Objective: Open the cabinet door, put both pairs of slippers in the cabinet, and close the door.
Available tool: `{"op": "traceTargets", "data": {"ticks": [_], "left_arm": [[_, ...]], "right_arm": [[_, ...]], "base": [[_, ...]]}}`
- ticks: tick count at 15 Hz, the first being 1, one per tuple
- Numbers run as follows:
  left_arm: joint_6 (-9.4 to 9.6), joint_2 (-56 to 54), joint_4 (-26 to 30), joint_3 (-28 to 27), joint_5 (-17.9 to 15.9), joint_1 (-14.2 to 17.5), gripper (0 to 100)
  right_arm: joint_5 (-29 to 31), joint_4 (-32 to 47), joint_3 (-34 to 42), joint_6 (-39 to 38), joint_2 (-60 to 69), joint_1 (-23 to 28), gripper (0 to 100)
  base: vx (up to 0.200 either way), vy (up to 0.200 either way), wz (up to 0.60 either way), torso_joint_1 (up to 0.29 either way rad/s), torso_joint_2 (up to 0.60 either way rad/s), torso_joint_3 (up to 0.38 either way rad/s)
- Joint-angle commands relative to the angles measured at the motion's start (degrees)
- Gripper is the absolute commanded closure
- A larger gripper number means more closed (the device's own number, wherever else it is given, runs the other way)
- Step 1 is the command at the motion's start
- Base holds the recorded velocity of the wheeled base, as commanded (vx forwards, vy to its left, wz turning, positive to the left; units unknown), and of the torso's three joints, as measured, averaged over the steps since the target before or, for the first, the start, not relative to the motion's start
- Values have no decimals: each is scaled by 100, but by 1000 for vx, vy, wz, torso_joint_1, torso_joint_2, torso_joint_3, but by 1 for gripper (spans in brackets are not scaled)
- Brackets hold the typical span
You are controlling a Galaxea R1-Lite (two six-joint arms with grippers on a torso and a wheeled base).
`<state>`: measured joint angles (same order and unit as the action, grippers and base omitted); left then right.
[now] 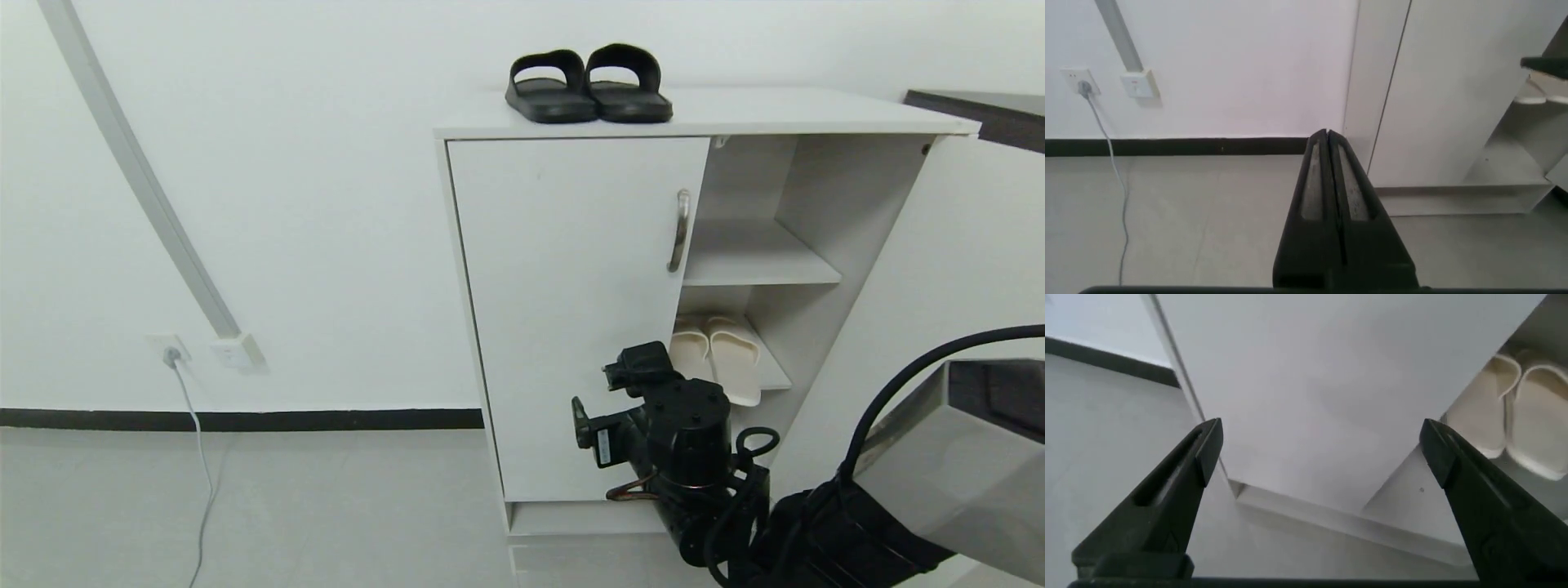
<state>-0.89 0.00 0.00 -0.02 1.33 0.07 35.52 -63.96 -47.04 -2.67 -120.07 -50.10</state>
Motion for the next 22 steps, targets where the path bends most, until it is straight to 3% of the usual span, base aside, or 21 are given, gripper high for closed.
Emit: {"op": "traceTargets", "data": {"ticks": [1, 11, 22], "left_arm": [[1, 0, 0, -6, -1, 1, 100], [19, 0, 0, 2, -1, 1, 100], [19, 0, 0, 2, -1, 1, 100]], "right_arm": [[-2, -2, 2, 3, 18, -26, 0], [-54, -20, 125, -14, 9, 62, 0], [-46, -28, 99, -14, 27, 71, 0]], "base": [[0, 0, 0, 32, -564, -378], [0, 0, 0, 115, -469, -346], [0, 0, 0, 195, -512, -318]]}}
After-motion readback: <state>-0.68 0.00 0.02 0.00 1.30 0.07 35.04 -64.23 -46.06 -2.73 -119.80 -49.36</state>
